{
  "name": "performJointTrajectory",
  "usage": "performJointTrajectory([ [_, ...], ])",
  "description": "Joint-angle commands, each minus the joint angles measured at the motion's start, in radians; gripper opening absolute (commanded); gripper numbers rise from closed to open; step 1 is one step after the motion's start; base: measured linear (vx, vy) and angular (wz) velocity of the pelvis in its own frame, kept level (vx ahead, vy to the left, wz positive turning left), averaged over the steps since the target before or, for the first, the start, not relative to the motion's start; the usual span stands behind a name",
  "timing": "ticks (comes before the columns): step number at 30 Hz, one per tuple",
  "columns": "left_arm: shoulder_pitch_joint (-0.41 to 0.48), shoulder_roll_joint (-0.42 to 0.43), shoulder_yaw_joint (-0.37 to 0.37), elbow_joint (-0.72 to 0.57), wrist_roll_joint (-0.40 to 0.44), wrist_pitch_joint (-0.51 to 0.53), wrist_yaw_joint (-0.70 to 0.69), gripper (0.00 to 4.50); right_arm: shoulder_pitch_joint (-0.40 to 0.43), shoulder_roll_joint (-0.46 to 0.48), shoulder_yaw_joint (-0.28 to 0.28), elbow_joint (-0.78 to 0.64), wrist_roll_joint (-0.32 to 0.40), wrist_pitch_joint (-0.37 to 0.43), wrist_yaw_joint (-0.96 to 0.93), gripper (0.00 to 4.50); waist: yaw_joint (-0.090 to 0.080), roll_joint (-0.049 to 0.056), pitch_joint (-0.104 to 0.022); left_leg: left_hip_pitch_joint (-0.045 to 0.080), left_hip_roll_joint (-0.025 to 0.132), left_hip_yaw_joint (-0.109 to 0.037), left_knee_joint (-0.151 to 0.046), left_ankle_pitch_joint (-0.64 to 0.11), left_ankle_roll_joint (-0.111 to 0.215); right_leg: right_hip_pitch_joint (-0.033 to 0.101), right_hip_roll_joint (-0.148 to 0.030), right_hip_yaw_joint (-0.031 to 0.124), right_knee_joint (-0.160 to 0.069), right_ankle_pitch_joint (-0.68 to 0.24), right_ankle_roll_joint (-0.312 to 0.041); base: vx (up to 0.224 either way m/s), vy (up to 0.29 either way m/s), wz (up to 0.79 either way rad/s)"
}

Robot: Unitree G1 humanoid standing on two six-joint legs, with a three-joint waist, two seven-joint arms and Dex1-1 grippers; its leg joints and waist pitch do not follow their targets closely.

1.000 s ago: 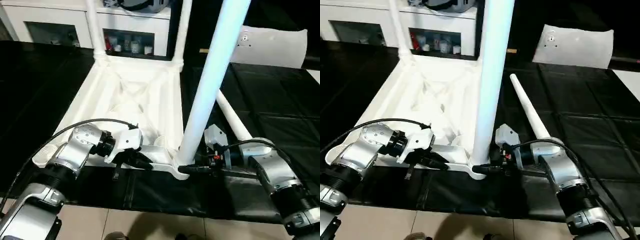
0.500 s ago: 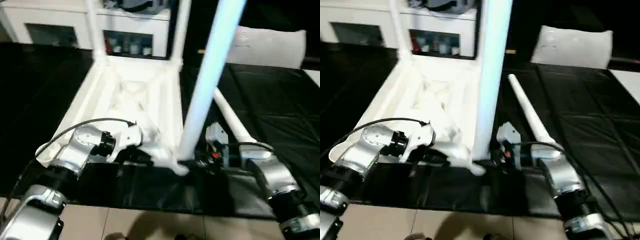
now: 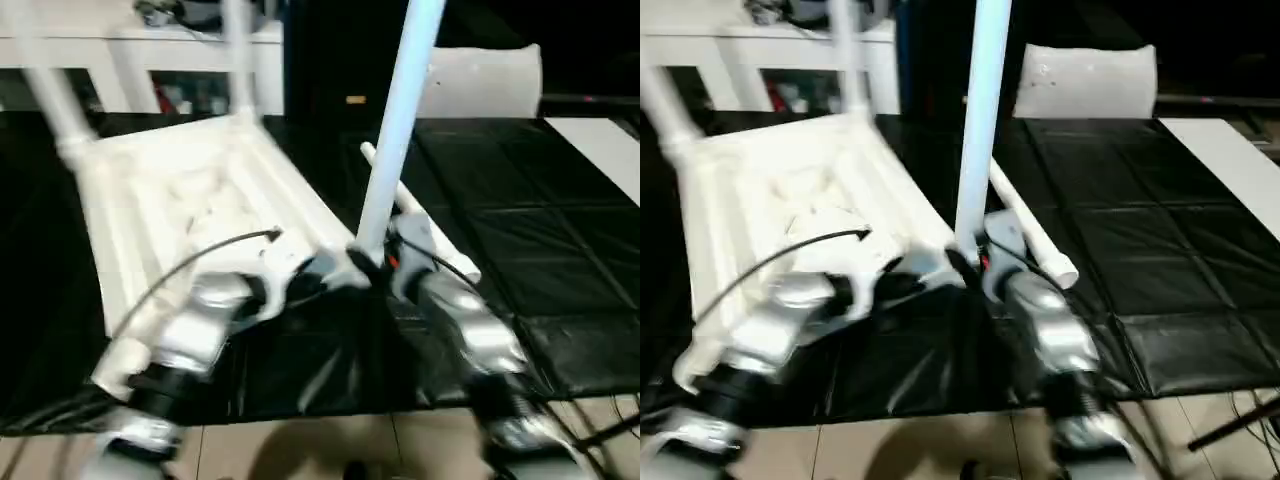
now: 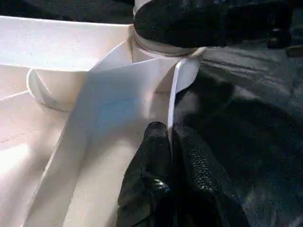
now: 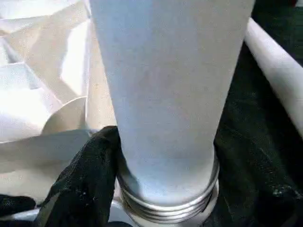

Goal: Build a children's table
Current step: Rotate leg to tighten

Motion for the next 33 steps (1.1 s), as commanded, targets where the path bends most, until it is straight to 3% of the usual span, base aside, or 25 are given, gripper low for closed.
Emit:
performJointTrajectory([
  [1,-0.032,-0.062,0.009,-0.070,-0.046,-0.046,0.070,0.00,0.031,0.092,0.102,-0.023,0.036,-0.005,0.092,3.23,0.004,-0.008,-0.069,-0.010,0.016,-0.005,-0.075,-0.237,0.072,0.054,-0.049,0.035,-0.073,-0.484,-0.060,0.000,0.000,0.00],
  [5,-0.014,-0.029,-0.006,-0.076,-0.040,-0.062,0.029,0.00,0.050,0.069,0.080,-0.053,0.047,-0.025,0.100,3.47,0.010,-0.009,-0.073,-0.011,0.015,0.004,-0.072,-0.179,0.088,0.054,-0.049,0.049,-0.056,-0.389,-0.109,0.000,0.000,0.00],
  [6,-0.006,-0.002,-0.011,-0.073,-0.033,-0.073,0.007,0.00,0.063,0.045,0.070,-0.072,0.055,-0.038,0.119,3.73,0.017,-0.006,-0.075,-0.011,0.016,0.005,-0.071,-0.150,0.098,0.058,-0.050,0.053,-0.050,-0.357,-0.124,0.000,0.000,0.00],
  [9,0.006,0.031,-0.006,-0.070,-0.034,-0.078,-0.019,0.00,0.083,0.006,0.063,-0.100,0.068,-0.055,0.162,3.87,0.023,-0.009,-0.076,-0.013,0.016,0.010,-0.068,-0.129,0.105,0.058,-0.049,0.057,-0.042,-0.325,-0.138,0.000,0.000,0.00],
  [12,0.023,0.097,0.004,-0.063,-0.044,-0.104,-0.078,0.00,0.113,-0.071,0.058,-0.136,0.086,-0.084,0.262,4.27,0.032,-0.008,-0.074,-0.017,0.014,0.012,-0.067,-0.136,0.107,0.061,-0.050,0.058,-0.043,-0.363,-0.127,0.000,0.000,0.00],
  [14,0.026,0.127,0.004,-0.051,-0.050,-0.129,-0.111,0.00,0.125,-0.108,0.062,-0.148,0.091,-0.099,0.314,4.37,0.033,-0.011,-0.071,-0.014,0.014,0.011,-0.067,-0.153,0.105,0.058,-0.048,0.056,-0.050,-0.406,-0.106,0.000,0.000,0.00],
  [15,0.028,0.164,-0.002,-0.028,-0.051,-0.171,-0.158,0.00,0.135,-0.145,0.060,-0.164,0.110,-0.108,0.379,4.37,0.033,-0.016,-0.070,-0.015,0.013,0.011,-0.067,-0.160,0.106,0.059,-0.047,0.056,-0.054,-0.426,-0.095,0.000,0.000,0.00],
  [17,0.027,0.184,-0.005,-0.014,-0.051,-0.192,-0.182,0.00,0.139,-0.167,0.060,-0.173,0.120,-0.112,0.417,4.44,0.030,-0.014,-0.067,-0.013,0.012,0.008,-0.068,-0.180,0.097,0.055,-0.047,0.053,-0.061,-0.487,-0.075,0.000,0.000,0.00],
  [18,0.027,0.209,-0.007,0.001,-0.059,-0.220,-0.226,0.00,0.143,-0.192,0.059,-0.184,0.134,-0.112,0.467,4.44,0.031,-0.012,-0.065,-0.004,0.013,0.009,-0.067,-0.201,0.090,0.047,-0.046,0.052,-0.069,-0.529,-0.066,0.000,0.000,0.00],
  [19,0.026,0.229,-0.011,0.011,-0.063,-0.235,-0.253,0.00,0.142,-0.213,0.062,-0.186,0.139,-0.115,0.502,4.44,0.030,-0.016,-0.065,-0.004,0.014,0.009,-0.067,-0.204,0.088,0.047,-0.045,0.052,-0.068,-0.535,-0.064,0.000,0.000,0.00],
  [21,0.026,0.252,-0.017,0.021,-0.068,-0.250,-0.285,0.00,0.141,-0.237,0.067,-0.186,0.144,-0.121,0.542,4.44,0.032,-0.014,-0.064,-0.004,0.016,0.007,-0.069,-0.212,0.082,0.046,-0.046,0.051,-0.067,-0.543,-0.062,0.000,0.000,0.00],
  [28,0.040,0.365,-0.047,0.024,-0.133,-0.299,-0.514,0.00,0.099,-0.323,0.113,-0.140,0.142,-0.173,0.703,4.44,0.039,-0.016,-0.066,0.002,0.025,0.005,-0.076,-0.242,0.066,0.044,-0.049,0.056,-0.054,-0.473,-0.112,0.000,0.000,0.00],
  [30,0.040,0.382,-0.055,0.031,-0.148,-0.313,-0.573,0.00,0.089,-0.335,0.131,-0.131,0.139,-0.181,0.742,4.44,0.044,-0.018,-0.069,-0.001,0.025,0.005,-0.076,-0.221,0.067,0.048,-0.050,0.058,-0.047,-0.436,-0.128,0.000,0.000,0.00],
  [33,0.025,0.405,-0.083,0.054,-0.159,-0.346,-0.667,0.00,0.073,-0.361,0.174,-0.118,0.127,-0.195,0.820,4.44,0.057,-0.015,-0.072,0.009,0.029,0.011,-0.074,-0.179,0.075,0.044,-0.050,0.066,-0.033,-0.332,-0.174,0.000,0.000,0.00],
])
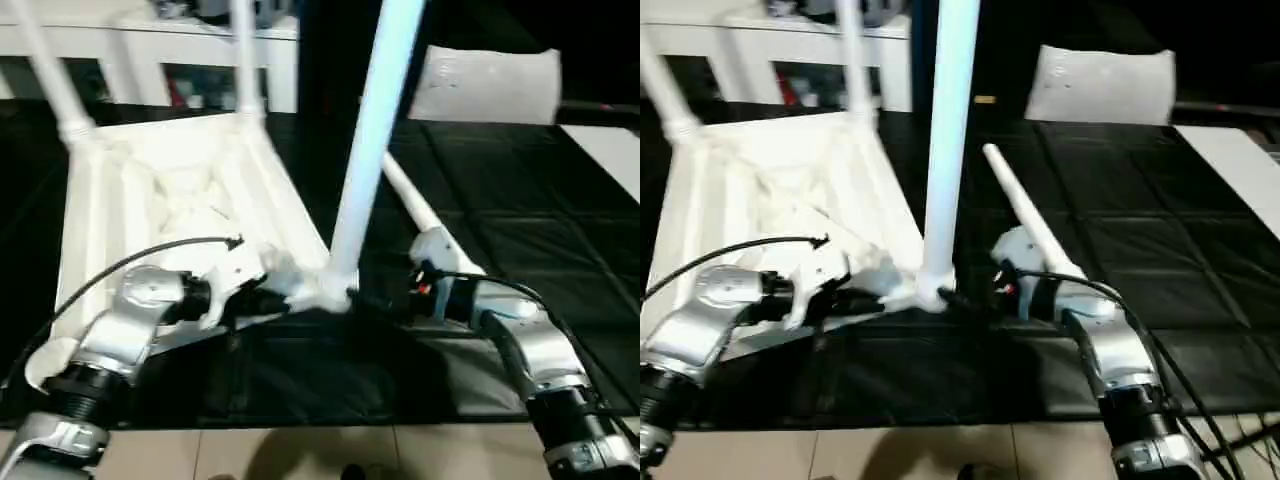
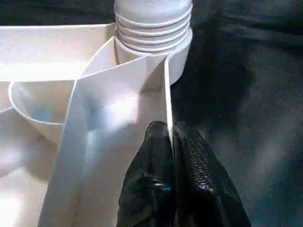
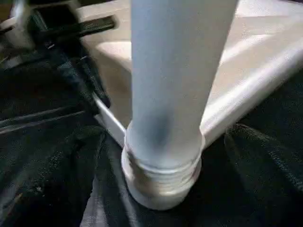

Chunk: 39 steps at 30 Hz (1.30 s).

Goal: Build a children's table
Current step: Rotate leg to tighten

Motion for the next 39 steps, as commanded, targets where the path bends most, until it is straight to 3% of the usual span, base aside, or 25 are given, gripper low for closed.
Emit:
performJointTrajectory([
  [1,-0.013,0.007,-0.059,0.006,-0.009,-0.038,-0.096,0.00,-0.015,-0.022,0.022,0.011,-0.014,-0.023,0.052,4.44,0.002,0.008,-0.070,0.004,0.027,0.003,-0.074,-0.160,0.076,0.056,-0.051,0.059,-0.052,-0.293,-0.189,0.000,0.000,0.00],
  [4,-0.027,0.022,-0.088,0.019,-0.005,-0.060,-0.134,0.00,-0.023,-0.029,0.032,0.023,-0.002,-0.023,0.109,4.44,0.016,0.008,-0.071,0.005,0.027,0.005,-0.075,-0.156,0.075,0.060,-0.052,0.060,-0.047,-0.272,-0.202,0.000,0.000,0.00],
  [6,-0.039,0.029,-0.105,0.033,-0.002,-0.080,-0.179,0.00,-0.036,-0.033,0.042,0.044,0.008,-0.036,0.147,4.15,0.021,0.007,-0.070,0.003,0.028,0.004,-0.076,-0.159,0.067,0.062,-0.053,0.060,-0.047,-0.276,-0.199,0.000,0.000,0.00],
  [13,-0.055,0.030,-0.127,0.054,0.011,-0.111,-0.221,0.00,-0.055,-0.031,0.060,0.082,0.012,-0.055,0.188,3.67,0.029,0.005,-0.067,0.006,0.028,0.002,-0.078,-0.205,0.041,0.062,-0.057,0.059,-0.060,-0.390,-0.161,0.000,0.000,0.00],
  [22,-0.077,0.024,-0.135,0.101,0.024,-0.150,-0.214,0.00,-0.059,-0.025,0.086,0.104,0.001,-0.079,0.234,2.79,0.033,0.008,-0.069,0.005,0.029,0.002,-0.078,-0.200,0.036,0.063,-0.056,0.058,-0.058,-0.368,-0.167,0.000,0.000,0.00],
  [31,-0.084,0.024,-0.140,0.125,0.026,-0.164,-0.208,0.00,-0.061,-0.015,0.094,0.113,0.006,-0.078,0.249,2.50,0.033,0.006,-0.069,0.005,0.029,0.001,-0.079,-0.205,0.033,0.064,-0.056,0.058,-0.060,-0.390,-0.157,0.000,0.000,0.00],
  [36,-0.092,-0.004,-0.106,0.151,0.041,-0.163,-0.101,0.00,-0.028,-0.003,0.091,0.079,0.025,-0.034,0.223,2.49,0.034,0.008,-0.066,0.011,0.028,0.003,-0.078,-0.234,0.031,0.060,-0.054,0.057,-0.066,-0.419,-0.152,0.000,0.000,0.00],
  [37,-0.096,-0.035,-0.073,0.144,0.032,-0.119,-0.019,0.00,-0.007,0.020,0.076,0.058,0.030,0.007,0.157,2.49,0.033,0.008,-0.061,0.017,0.027,0.003,-0.078,-0.267,0.024,0.056,-0.057,0.055,-0.075,-0.475,-0.140,0.000,0.000,0.00],
  [38,-0.096,-0.043,-0.066,0.140,0.030,-0.104,0.000,0.00,-0.005,0.028,0.073,0.059,0.025,0.016,0.133,2.49,0.033,0.008,-0.061,0.017,0.027,0.003,-0.078,-0.267,0.024,0.056,-0.057,0.055,-0.075,-0.475,-0.140,0.000,0.000,0.00],
  [39,-0.096,-0.077,-0.037,0.120,0.019,-0.039,0.080,0.00,0.002,0.064,0.060,0.061,0.005,0.052,0.031,2.49,0.028,0.008,-0.056,0.018,0.024,-0.003,-0.081,-0.305,0.008,0.055,-0.054,0.048,-0.081,-0.548,-0.109,0.000,0.000,0.00],
])
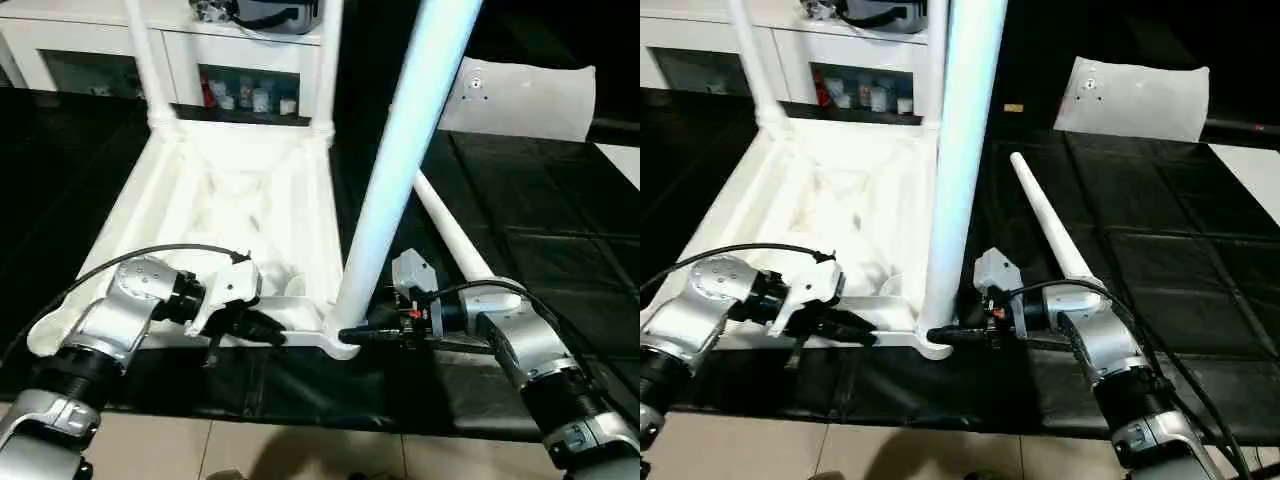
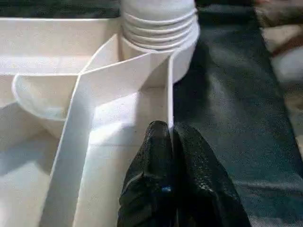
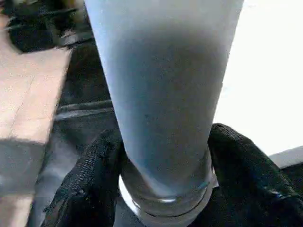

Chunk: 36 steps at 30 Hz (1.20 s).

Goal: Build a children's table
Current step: Rotate leg to tighten

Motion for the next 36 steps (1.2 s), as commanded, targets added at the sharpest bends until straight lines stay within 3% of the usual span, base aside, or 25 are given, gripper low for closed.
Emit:
performJointTrajectory([
  [1,-0.016,-0.069,0.039,-0.027,0.001,0.091,0.180,0.00,0.013,0.067,0.018,-0.011,-0.028,0.058,-0.142,2.49,-0.016,0.011,-0.053,0.005,0.021,-0.006,-0.080,-0.321,0.006,0.040,-0.053,0.041,-0.089,-0.586,-0.092,0.000,0.000,0.00],
  [2,-0.016,-0.069,0.039,-0.027,0.001,0.091,0.180,0.00,0.013,0.067,0.018,-0.011,-0.028,0.058,-0.142,2.49,-0.023,0.007,-0.052,0.004,0.013,-0.009,-0.074,-0.338,-0.001,0.040,-0.054,0.029,-0.103,-0.665,-0.048,0.000,0.000,0.00],
  [4,-0.019,-0.142,0.086,-0.054,-0.022,0.162,0.304,0.00,-0.001,0.143,0.003,0.023,-0.054,0.106,-0.289,2.41,-0.038,0.015,-0.052,0.009,0.008,-0.013,-0.067,-0.355,-0.005,0.035,-0.053,0.013,-0.121,-0.716,-0.009,-0.025,0.003,-0.03],
  [6,-0.016,-0.183,0.104,-0.079,-0.031,0.212,0.366,0.00,-0.007,0.190,-0.006,0.027,-0.050,0.133,-0.347,2.30,-0.060,0.015,-0.051,0.011,0.006,-0.018,-0.061,-0.386,-0.008,0.038,-0.049,-0.015,-0.140,-0.738,0.013,-0.051,0.011,-0.07],
  [7,-0.014,-0.208,0.112,-0.095,-0.029,0.236,0.408,0.00,-0.018,0.223,-0.010,0.034,-0.053,0.145,-0.390,2.15,-0.074,0.025,-0.051,0.013,0.012,-0.024,-0.063,-0.416,0.002,0.047,-0.050,-0.033,-0.153,-0.725,0.027,0.000,0.000,0.00],
  [8,-0.011,-0.234,0.120,-0.115,-0.026,0.265,0.450,0.00,-0.029,0.255,-0.015,0.037,-0.056,0.163,-0.435,2.13,-0.091,0.034,-0.048,0.014,0.027,-0.034,-0.073,-0.473,0.011,0.058,-0.051,-0.050,-0.156,-0.671,0.020,0.000,0.000,0.00],
  [9,-0.010,-0.244,0.123,-0.121,-0.024,0.273,0.466,0.00,-0.033,0.267,-0.017,0.039,-0.057,0.169,-0.451,2.13,-0.099,0.039,-0.043,0.012,0.039,-0.040,-0.085,-0.514,0.008,0.068,-0.047,-0.057,-0.152,-0.641,0.015,0.000,0.000,0.00],
  [10,-0.009,-0.258,0.128,-0.130,-0.020,0.286,0.491,0.00,-0.040,0.286,-0.019,0.041,-0.059,0.177,-0.477,2.06,-0.107,0.052,-0.033,-0.004,0.077,-0.056,-0.127,-0.641,0.001,0.099,-0.039,-0.059,-0.099,-0.539,-0.003,-0.058,0.005,-0.05],
  [11,-0.008,-0.298,0.140,-0.155,-0.014,0.320,0.557,0.00,-0.061,0.331,-0.024,0.053,-0.071,0.197,-0.548,2.06,-0.098,0.055,-0.029,-0.035,0.108,-0.067,-0.174,-0.718,-0.008,0.133,-0.035,-0.036,0.000,-0.431,-0.019,-0.058,0.005,-0.05],
  [12,-0.008,-0.316,0.146,-0.164,-0.010,0.331,0.588,0.00,-0.072,0.351,-0.030,0.059,-0.073,0.207,-0.580,2.05,-0.074,0.059,-0.030,-0.049,0.123,-0.060,-0.199,-0.750,-0.017,0.138,-0.032,-0.001,0.075,-0.295,-0.043,-0.072,-0.027,0.09],
  [13,-0.009,-0.350,0.156,-0.180,0.000,0.348,0.649,0.00,-0.092,0.386,-0.043,0.071,-0.076,0.225,-0.642,2.04,-0.085,-0.005,-0.026,0.019,0.053,-0.017,-0.135,-0.698,-0.009,0.060,-0.029,0.050,0.000,-0.505,-0.013,0.002,-0.073,0.09],
  [14,-0.010,-0.361,0.158,-0.187,0.003,0.354,0.666,0.00,-0.099,0.397,-0.049,0.077,-0.079,0.227,-0.665,2.04,-0.065,-0.026,-0.019,0.132,-0.064,0.020,0.101,-0.364,-0.017,-0.106,-0.071,0.009,-0.208,-1.153,0.108,0.002,-0.073,0.09],
  [15,-0.009,-0.375,0.159,-0.201,0.008,0.364,0.688,0.00,-0.107,0.409,-0.053,0.080,-0.086,0.230,-0.687,2.04,-0.077,-0.030,-0.036,0.076,-0.059,0.011,0.089,-0.262,0.019,-0.045,-0.105,0.041,-0.179,-1.180,0.113,0.018,-0.057,-0.21],
  [16,-0.008,-0.384,0.159,-0.208,0.011,0.367,0.703,0.00,-0.111,0.416,-0.056,0.081,-0.089,0.232,-0.701,2.04,-0.069,-0.026,-0.048,-0.006,-0.041,-0.011,0.048,-0.193,0.037,0.055,-0.139,0.054,-0.136,-1.092,0.110,0.081,-0.003,-0.42],
  [17,-0.008,-0.385,0.159,-0.209,0.011,0.368,0.703,0.00,-0.111,0.416,-0.057,0.081,-0.089,0.232,-0.702,2.04,-0.057,-0.006,-0.052,-0.053,-0.016,-0.028,-0.017,-0.141,0.015,0.079,-0.107,0.026,-0.104,-0.908,0.115,0.081,-0.003,-0.42],
  [18,-0.006,-0.393,0.157,-0.221,0.013,0.374,0.712,0.00,-0.112,0.422,-0.059,0.078,-0.094,0.233,-0.714,2.03,-0.049,0.008,-0.055,-0.027,-0.003,-0.034,-0.047,-0.145,0.017,0.055,-0.075,0.028,-0.091,-0.695,0.065,0.104,0.005,-0.20],
  [19,-0.005,-0.387,0.150,-0.223,0.020,0.369,0.706,0.00,-0.109,0.416,-0.055,0.074,-0.106,0.230,-0.718,2.03,-0.056,0.018,-0.057,-0.018,0.006,-0.033,-0.058,-0.152,0.024,0.052,-0.057,0.030,-0.076,-0.523,-0.021,0.000,0.000,0.00],
  [20,-0.001,-0.377,0.141,-0.228,0.028,0.367,0.695,0.00,-0.103,0.414,-0.058,0.071,-0.106,0.228,-0.713,2.03,-0.058,0.016,-0.055,-0.021,0.005,-0.028,-0.066,-0.173,0.035,0.055,-0.051,0.031,-0.070,-0.455,-0.067,0.000,0.000,0.00],
  [21,0.001,-0.368,0.135,-0.230,0.034,0.365,0.688,0.00,-0.097,0.408,-0.055,0.064,-0.109,0.221,-0.705,2.03,-0.060,0.013,-0.052,-0.021,0.005,-0.027,-0.067,-0.196,0.039,0.052,-0.048,0.032,-0.070,-0.468,-0.074,0.000,0.000,0.00],
  [22,0.008,-0.349,0.129,-0.235,0.042,0.363,0.674,0.00,-0.080,0.396,-0.060,0.045,-0.108,0.214,-0.687,2.03,-0.060,0.015,-0.051,-0.012,0.002,-0.025,-0.066,-0.234,0.039,0.048,-0.048,0.034,-0.074,-0.510,-0.078,0.000,0.000,0.00],
  [23,0.009,-0.347,0.128,-0.236,0.043,0.363,0.672,0.00,-0.077,0.394,-0.062,0.042,-0.107,0.214,-0.684,2.03,-0.060,0.013,-0.052,-0.014,0.000,-0.025,-0.066,-0.235,0.043,0.049,-0.049,0.037,-0.076,-0.514,-0.077,0.000,0.000,0.00],
  [25,0.022,-0.312,0.127,-0.246,0.054,0.365,0.645,0.00,-0.049,0.362,-0.083,0.011,-0.088,0.201,-0.662,2.36,-0.058,0.017,-0.055,-0.020,0.003,-0.025,-0.071,-0.200,0.055,0.054,-0.050,0.045,-0.071,-0.464,-0.090,0.000,0.000,0.00],
  [26,0.025,-0.304,0.126,-0.248,0.056,0.364,0.638,0.00,-0.045,0.356,-0.089,0.006,-0.082,0.199,-0.659,2.69,-0.058,0.017,-0.057,-0.022,0.005,-0.026,-0.073,-0.189,0.060,0.057,-0.051,0.045,-0.068,-0.446,-0.097,0.000,0.000,0.00],
  [28,0.031,-0.282,0.122,-0.249,0.061,0.361,0.622,0.00,-0.034,0.337,-0.098,-0.006,-0.074,0.186,-0.643,2.72,-0.057,0.016,-0.056,-0.018,0.003,-0.022,-0.072,-0.194,0.066,0.053,-0.050,0.045,-0.075,-0.467,-0.096,0.000,0.000,0.00],
  [36,0.052,-0.167,0.106,-0.218,0.044,0.287,0.480,0.00,0.004,0.199,-0.125,-0.058,-0.057,0.108,-0.503,3.24,-0.058,0.012,-0.056,-0.025,0.003,-0.023,-0.072,-0.188,0.070,0.058,-0.050,0.043,-0.077,-0.483,-0.080,0.000,0.000,0.00],
])
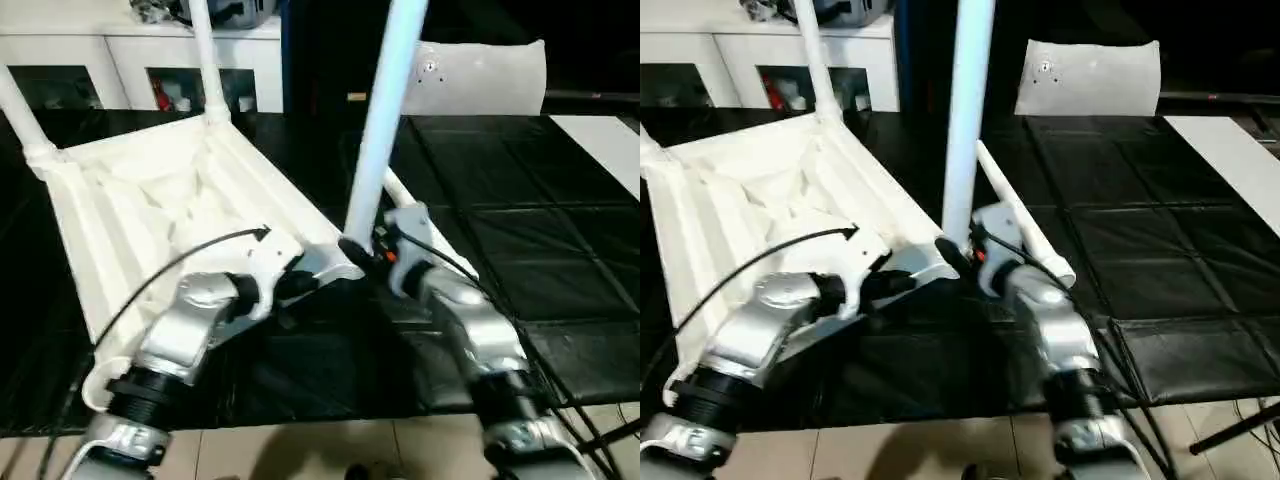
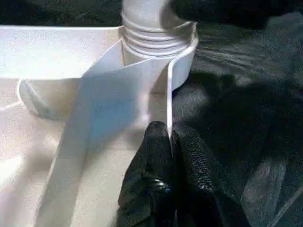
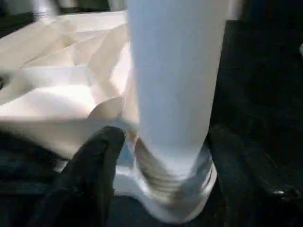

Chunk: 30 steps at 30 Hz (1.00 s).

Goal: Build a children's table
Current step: Rotate leg to tighten

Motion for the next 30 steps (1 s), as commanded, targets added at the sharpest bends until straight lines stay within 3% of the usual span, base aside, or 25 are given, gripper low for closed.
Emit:
performJointTrajectory([
  [1,-0.016,0.034,0.008,0.002,-0.018,-0.074,-0.060,0.00,0.013,-0.029,0.027,-0.013,0.019,-0.020,0.088,3.38,0.008,-0.006,-0.072,-0.026,0.018,0.007,-0.068,-0.170,0.086,0.069,-0.053,0.054,-0.097,-0.437,-0.080,0.000,0.000,0.00],
  [7,-0.019,0.098,-0.026,0.046,-0.032,-0.167,-0.192,0.00,0.012,-0.114,0.025,-0.013,0.026,-0.047,0.195,4.00,0.018,-0.007,-0.074,-0.023,0.025,0.013,-0.067,-0.123,0.096,0.063,-0.053,0.061,-0.081,-0.346,-0.135,0.000,0.000,0.00],
  [11,-0.024,0.149,-0.057,0.086,-0.053,-0.257,-0.342,0.00,0.003,-0.187,0.037,-0.020,0.051,-0.062,0.333,4.32,0.030,-0.017,-0.074,-0.022,0.028,0.014,-0.067,-0.122,0.102,0.064,-0.054,0.064,-0.078,-0.342,-0.139,0.000,0.000,0.00],
  [12,-0.026,0.154,-0.062,0.093,-0.052,-0.267,-0.355,0.00,0.000,-0.193,0.040,-0.018,0.053,-0.065,0.345,4.43,0.035,-0.015,-0.073,-0.020,0.026,0.015,-0.067,-0.124,0.104,0.063,-0.054,0.063,-0.080,-0.347,-0.138,0.000,0.000,0.00],
  [21,-0.053,0.195,-0.125,0.149,-0.048,-0.360,-0.527,0.00,-0.026,-0.254,0.083,-0.009,0.076,-0.115,0.528,4.43,0.055,-0.016,-0.076,-0.015,0.033,0.015,-0.071,-0.144,0.080,0.063,-0.060,0.066,-0.077,-0.353,-0.142,0.000,0.000,0.00],
  [22,-0.064,0.198,-0.138,0.163,-0.045,-0.382,-0.548,0.00,-0.033,-0.262,0.093,-0.002,0.087,-0.127,0.570,4.17,0.059,-0.018,-0.076,-0.013,0.033,0.016,-0.071,-0.143,0.080,0.061,-0.058,0.066,-0.076,-0.340,-0.148,0.000,0.000,0.00],
  [30,-0.088,0.193,-0.157,0.197,-0.043,-0.421,-0.595,0.00,-0.064,-0.267,0.112,0.044,0.091,-0.134,0.634,3.53,0.063,-0.019,-0.078,-0.017,0.033,0.015,-0.070,-0.129,0.064,0.067,-0.060,0.067,-0.070,-0.326,-0.156,0.000,0.000,0.00],
])
